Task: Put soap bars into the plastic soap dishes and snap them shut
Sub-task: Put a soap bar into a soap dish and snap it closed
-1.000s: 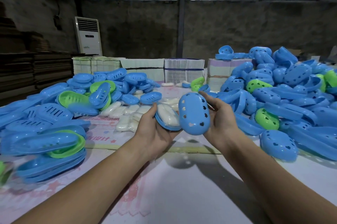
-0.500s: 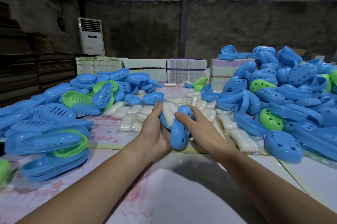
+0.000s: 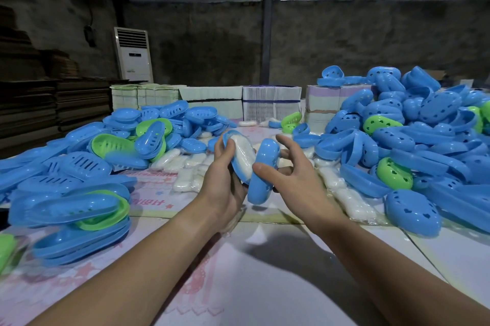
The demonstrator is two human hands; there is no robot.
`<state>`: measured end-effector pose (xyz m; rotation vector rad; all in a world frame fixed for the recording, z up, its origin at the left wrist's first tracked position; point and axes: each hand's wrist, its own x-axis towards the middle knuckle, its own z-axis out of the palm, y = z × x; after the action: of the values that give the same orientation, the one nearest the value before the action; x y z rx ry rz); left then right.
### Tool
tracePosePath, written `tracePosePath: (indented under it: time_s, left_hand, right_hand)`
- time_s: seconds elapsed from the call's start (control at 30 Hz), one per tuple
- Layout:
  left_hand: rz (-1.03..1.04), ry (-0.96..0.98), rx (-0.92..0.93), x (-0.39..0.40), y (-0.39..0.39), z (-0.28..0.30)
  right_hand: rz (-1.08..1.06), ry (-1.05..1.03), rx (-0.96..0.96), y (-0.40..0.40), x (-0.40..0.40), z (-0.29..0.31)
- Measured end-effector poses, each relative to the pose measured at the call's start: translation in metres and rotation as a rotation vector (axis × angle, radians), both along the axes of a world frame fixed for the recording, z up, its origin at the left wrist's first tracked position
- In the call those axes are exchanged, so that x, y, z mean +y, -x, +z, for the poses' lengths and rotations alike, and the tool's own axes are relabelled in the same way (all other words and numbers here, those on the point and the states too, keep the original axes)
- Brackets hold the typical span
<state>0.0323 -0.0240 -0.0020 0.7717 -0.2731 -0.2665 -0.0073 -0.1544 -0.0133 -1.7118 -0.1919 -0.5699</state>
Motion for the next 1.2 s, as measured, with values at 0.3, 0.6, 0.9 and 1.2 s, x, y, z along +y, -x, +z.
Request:
tracePosePath:
  time_s: [0.3,0.6,0.9,1.2]
  left_hand:
    - [0.133,-0.083,-0.162,-0.001,0.001,0.0]
    - [-0.016,-0.222,-0.359,-0.006,0.01,-0.009]
    - [-0.026,-0.244,-0.353,-0.008,0.01,-0.011]
    - [-0.098,-0.215,-0.331,-0.009,0.011,-0.011]
  right_hand:
    - [0.013,0.016,-0.023,0.0,-0.005,0.002]
    - [-0.008,-0.024,-0.072,-0.001,-0.011,0.006]
    - [-0.004,-0.039,-0.089,0.002,-0.015,0.009]
    - [0.013,0.0,-0.082,0.005,-0.016,0.009]
